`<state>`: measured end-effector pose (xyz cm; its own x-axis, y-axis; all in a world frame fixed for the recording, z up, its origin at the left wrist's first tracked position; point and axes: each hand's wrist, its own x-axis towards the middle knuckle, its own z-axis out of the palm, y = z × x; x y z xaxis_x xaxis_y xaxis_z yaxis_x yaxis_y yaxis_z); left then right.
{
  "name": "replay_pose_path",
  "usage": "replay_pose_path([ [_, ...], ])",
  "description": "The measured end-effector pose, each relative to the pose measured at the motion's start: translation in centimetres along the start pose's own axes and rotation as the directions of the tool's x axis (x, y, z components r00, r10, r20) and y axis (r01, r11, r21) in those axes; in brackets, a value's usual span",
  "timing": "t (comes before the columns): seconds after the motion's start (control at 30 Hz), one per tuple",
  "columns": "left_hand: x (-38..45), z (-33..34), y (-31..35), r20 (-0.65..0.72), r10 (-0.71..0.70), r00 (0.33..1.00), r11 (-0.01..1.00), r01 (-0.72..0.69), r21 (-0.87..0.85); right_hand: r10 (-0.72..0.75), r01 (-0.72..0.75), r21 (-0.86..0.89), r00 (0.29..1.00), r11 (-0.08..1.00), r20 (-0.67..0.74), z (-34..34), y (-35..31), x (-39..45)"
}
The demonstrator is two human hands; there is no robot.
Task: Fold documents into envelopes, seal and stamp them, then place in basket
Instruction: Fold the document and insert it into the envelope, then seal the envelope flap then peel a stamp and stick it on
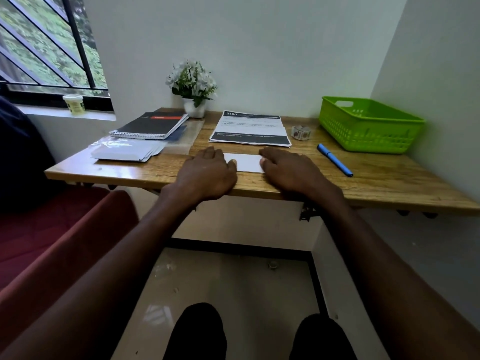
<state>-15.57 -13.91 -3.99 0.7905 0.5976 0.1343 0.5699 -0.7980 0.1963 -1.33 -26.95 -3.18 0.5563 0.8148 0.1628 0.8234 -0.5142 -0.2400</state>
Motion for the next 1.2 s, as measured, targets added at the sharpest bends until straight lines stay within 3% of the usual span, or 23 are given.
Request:
replay_pose_path([
  [0.07, -0.2, -0.5, -0.1, -0.006, 0.025, 1.000, 0.999, -0.026, -0.040, 0.026, -0.021, 0.055, 0.995, 0.998, -0.094, 0.1, 0.3, -0.3],
  [0.17, 0.0, -2.7, 0.0, 0.133, 0.042, 0.990, 0.999, -0.042, -0.003, 0.052, -0.029, 0.116, 0.978, 0.993, -0.201, 0.2, 0.7, -0.3],
  [0.3, 2.0, -6.3, 1.2, 0.292, 0.041, 0.956, 0.984, -0.089, 0.152, 0.082, -0.048, 0.165, 0.975, 0.985, -0.205, 0.0, 0.8, -0.3],
  [0.43, 3.8, -7.1, 1.4, 0.363, 0.043, 0.931, 0.983, -0.104, 0.149, 0.120, -0.079, 0.197, 0.971, 0.977, -0.205, 0.1, 0.8, -0.4],
  [0.53, 4.8, -6.7, 0.5, 0.319, 0.071, 0.945, 0.996, -0.087, 0.036, 0.152, -0.097, 0.206, 0.950, 0.974, -0.272, 0.5, 1.0, -0.4],
  [0.63, 5.5, -6.4, -0.9, 0.167, 0.136, 0.977, 0.959, -0.088, -0.269, 0.207, -0.082, 0.312, 0.896, 0.946, -0.393, 0.8, 1.4, -0.6],
  [0.7, 5.3, -6.3, -1.5, 0.023, 0.115, 0.993, 0.841, -0.085, -0.534, 0.278, -0.039, 0.452, 0.834, 0.891, -0.476, 0.2, 1.6, -0.9],
  [0.8, 5.3, -6.0, -1.4, -0.047, 0.071, 0.996, 0.563, -0.079, -0.823, 0.370, 0.020, 0.551, 0.721, 0.834, -0.586, -0.9, 1.5, -0.9],
  [0.87, 5.9, -5.5, -0.9, -0.047, 0.043, 0.998, 0.377, -0.060, -0.924, 0.399, 0.124, 0.709, 0.753, 0.695, -0.523, -1.9, 0.6, -0.1],
  [0.97, 7.3, -4.7, 0.0, -0.017, -0.001, 1.000, 0.184, -0.016, -0.983, 0.370, 0.234, 0.948, 0.879, 0.214, -0.300, -2.5, -1.0, 3.1],
  [1.0, 7.9, -4.5, 0.2, -0.018, -0.011, 1.000, 0.151, -0.016, -0.988, 0.390, 0.246, 0.953, 0.871, 0.178, -0.298, -2.5, -1.2, 4.6],
  [1.03, 8.5, -4.3, 0.4, -0.034, -0.022, 0.999, 0.139, -0.030, -0.990, 0.422, 0.262, 0.942, 0.845, 0.209, -0.328, -2.5, -1.3, 6.1],
  [1.1, 10.3, -4.2, 0.0, -0.104, -0.069, 0.992, 0.192, -0.089, -0.977, 0.448, 0.275, 0.926, 0.815, 0.259, -0.368, -2.4, -1.6, 9.2],
  [1.13, 11.3, -4.3, -0.6, -0.173, -0.107, 0.979, 0.296, -0.135, -0.946, 0.447, 0.259, 0.931, 0.822, 0.259, -0.353, -2.4, -1.5, 10.8],
  [1.2, 12.8, -4.9, -2.6, -0.374, -0.105, 0.921, 0.635, -0.227, -0.738, 0.439, 0.193, 0.932, 0.840, 0.308, -0.319, -2.4, -1.3, 13.7],
])
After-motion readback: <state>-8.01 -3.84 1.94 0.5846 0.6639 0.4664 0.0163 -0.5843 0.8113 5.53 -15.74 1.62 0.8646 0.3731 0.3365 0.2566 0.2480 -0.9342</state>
